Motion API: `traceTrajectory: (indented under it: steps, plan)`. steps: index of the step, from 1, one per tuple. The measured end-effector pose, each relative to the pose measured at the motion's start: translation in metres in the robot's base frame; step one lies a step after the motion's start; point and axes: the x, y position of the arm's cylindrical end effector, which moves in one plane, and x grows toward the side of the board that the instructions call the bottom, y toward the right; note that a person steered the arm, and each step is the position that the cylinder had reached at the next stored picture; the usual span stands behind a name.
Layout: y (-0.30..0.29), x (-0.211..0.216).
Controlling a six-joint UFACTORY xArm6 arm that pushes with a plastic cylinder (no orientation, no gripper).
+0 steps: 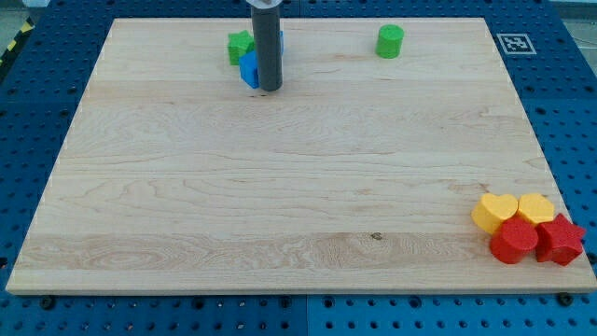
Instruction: Push the green circle close to the blue blocks
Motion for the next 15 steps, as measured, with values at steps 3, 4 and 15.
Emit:
traceTrajectory:
  steps: [3, 4, 15]
  plan:
    - [0.002, 0.016]
    - [0.002, -0.003]
    - [0.163, -0.112]
